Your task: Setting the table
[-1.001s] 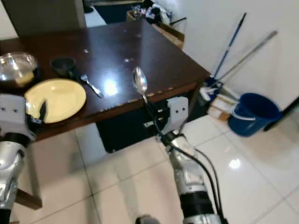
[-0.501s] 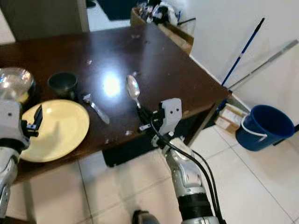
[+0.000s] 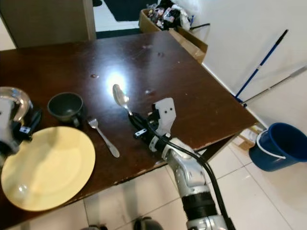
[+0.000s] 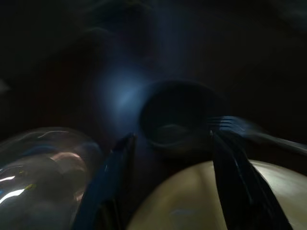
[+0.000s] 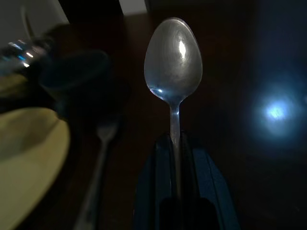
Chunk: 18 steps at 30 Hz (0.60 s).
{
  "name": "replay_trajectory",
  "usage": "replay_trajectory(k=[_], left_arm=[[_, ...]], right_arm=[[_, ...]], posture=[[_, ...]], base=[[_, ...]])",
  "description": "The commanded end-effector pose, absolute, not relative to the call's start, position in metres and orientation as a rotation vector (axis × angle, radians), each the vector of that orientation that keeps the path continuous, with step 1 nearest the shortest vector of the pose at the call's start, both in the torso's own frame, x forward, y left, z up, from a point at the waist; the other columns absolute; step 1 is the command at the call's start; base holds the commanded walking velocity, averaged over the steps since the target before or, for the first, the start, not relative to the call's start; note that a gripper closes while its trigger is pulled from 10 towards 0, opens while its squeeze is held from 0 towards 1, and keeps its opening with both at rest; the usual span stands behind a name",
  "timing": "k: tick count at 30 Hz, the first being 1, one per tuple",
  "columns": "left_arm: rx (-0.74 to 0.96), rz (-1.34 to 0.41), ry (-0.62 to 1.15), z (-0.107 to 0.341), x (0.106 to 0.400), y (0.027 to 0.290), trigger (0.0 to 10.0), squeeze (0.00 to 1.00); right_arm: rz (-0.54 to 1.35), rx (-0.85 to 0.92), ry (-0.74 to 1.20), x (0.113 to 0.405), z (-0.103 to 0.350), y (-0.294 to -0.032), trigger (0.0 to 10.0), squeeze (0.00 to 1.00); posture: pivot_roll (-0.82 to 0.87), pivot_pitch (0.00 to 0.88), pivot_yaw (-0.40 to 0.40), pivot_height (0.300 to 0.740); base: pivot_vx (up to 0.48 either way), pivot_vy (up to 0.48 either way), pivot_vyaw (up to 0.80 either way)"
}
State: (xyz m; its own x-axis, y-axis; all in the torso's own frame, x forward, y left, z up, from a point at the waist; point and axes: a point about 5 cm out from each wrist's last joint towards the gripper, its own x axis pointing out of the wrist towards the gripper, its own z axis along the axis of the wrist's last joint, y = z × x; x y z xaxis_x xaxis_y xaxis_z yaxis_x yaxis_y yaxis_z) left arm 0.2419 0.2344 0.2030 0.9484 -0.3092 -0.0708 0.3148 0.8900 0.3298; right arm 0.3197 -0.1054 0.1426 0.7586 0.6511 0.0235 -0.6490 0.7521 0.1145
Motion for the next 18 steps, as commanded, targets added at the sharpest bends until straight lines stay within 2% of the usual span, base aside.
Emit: replay_trajectory(k=[1,7,18], left_arm=[[0.332,-0.412,0.032,0.205,0.237,0.227,10.0,0.0],[0.425,-0.582,0.055,0.226,0.229,0.22,10.0,0.0],[0.448,-0.678,0.073,0.235,0.228,0.208,10.0,0.0]], right_arm=[[0.696,0.102,0.032,0.319,0.138,-0.109,10.0,0.0],[0.662,0.096,0.047,0.325,0.131,-0.111,10.0,0.0],[0.672,0.155,0.126,0.335,0.116,-0.097,10.0,0.0]], posture=[[-0.02,0.067,-0.011,0.74],[0.0,0.082,-0.003,0.74],[0.04,0.099,-0.004,0.74]], base=[[0.0,0.0,0.0],[0.0,0.0,0.0],[0.0,0.0,0.0]])
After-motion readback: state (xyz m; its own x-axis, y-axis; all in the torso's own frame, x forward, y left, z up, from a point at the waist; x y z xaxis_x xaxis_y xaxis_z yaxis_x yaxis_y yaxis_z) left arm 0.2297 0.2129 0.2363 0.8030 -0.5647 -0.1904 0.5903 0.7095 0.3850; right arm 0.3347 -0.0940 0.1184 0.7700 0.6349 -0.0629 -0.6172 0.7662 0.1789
